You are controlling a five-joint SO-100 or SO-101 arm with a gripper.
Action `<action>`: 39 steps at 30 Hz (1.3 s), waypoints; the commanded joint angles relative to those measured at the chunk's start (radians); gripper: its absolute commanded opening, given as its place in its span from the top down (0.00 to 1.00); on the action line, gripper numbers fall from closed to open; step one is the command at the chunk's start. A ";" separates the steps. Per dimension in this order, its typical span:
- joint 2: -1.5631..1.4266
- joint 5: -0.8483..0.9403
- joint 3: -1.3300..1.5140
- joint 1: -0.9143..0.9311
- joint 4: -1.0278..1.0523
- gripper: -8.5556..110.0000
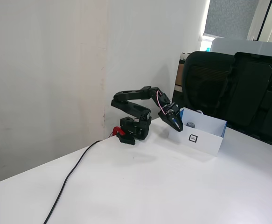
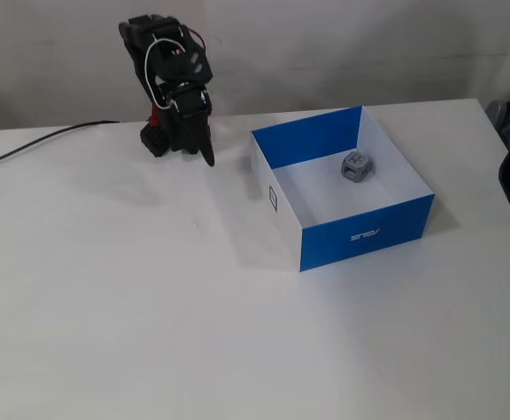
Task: Grasp the gray block and put it in the box.
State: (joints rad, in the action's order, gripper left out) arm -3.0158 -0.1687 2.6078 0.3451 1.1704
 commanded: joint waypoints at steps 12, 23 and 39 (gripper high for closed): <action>-0.377 0.086 0.331 -0.072 -0.023 0.93; -0.377 0.086 0.451 -0.144 -0.040 0.93; -0.379 0.087 0.518 -0.179 -0.054 0.93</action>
State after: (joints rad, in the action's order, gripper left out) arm -3.3855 -0.0874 3.0894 0.1703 1.1367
